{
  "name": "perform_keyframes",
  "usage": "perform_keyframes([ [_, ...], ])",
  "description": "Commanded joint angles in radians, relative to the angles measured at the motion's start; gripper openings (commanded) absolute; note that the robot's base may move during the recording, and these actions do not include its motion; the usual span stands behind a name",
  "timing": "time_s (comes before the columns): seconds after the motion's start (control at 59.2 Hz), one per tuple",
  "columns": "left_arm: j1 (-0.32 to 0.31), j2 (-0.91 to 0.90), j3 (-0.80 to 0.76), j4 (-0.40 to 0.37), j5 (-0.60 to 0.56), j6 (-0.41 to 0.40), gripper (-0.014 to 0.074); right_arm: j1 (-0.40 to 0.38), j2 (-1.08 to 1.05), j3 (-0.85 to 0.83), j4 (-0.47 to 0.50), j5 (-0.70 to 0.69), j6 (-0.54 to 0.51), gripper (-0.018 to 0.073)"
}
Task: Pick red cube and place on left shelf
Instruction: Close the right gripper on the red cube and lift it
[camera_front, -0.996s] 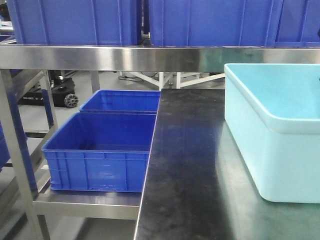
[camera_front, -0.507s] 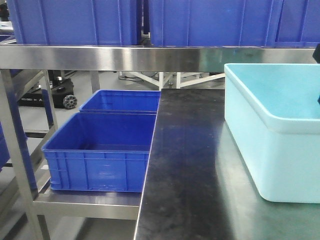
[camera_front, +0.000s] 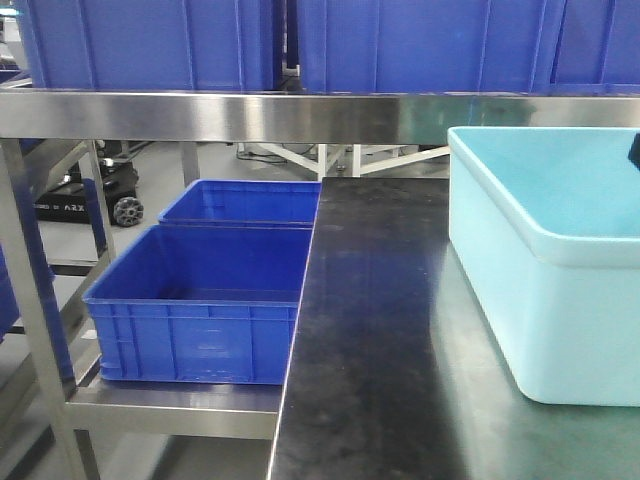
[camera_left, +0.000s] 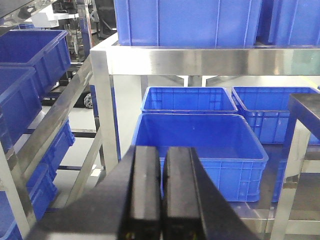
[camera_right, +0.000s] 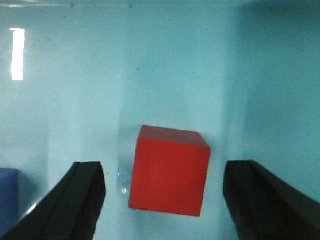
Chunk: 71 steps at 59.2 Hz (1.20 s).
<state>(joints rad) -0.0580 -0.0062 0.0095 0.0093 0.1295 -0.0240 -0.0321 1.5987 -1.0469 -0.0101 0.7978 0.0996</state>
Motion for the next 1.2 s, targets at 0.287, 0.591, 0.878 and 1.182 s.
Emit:
perform_keyframes([
  [0.287, -0.004, -0.016, 0.023, -0.003, -0.087, -0.001, 0.0102, 0.000, 0.007, -0.035, -0.016, -0.037, -0.007, 0.0601],
  [0.591, -0.004, -0.016, 0.023, -0.003, -0.087, -0.001, 0.0102, 0.003, 0.014, -0.042, -0.016, -0.025, -0.007, 0.0195],
  [0.878, -0.004, -0.016, 0.023, -0.003, -0.087, -0.001, 0.0102, 0.031, -0.159, -0.076, 0.021, -0.102, -0.007, 0.0056],
  [1.182, -0.004, -0.016, 0.023, -0.003, -0.087, -0.001, 0.0102, 0.214, -0.445, -0.076, 0.043, -0.216, -0.008, 0.0056],
])
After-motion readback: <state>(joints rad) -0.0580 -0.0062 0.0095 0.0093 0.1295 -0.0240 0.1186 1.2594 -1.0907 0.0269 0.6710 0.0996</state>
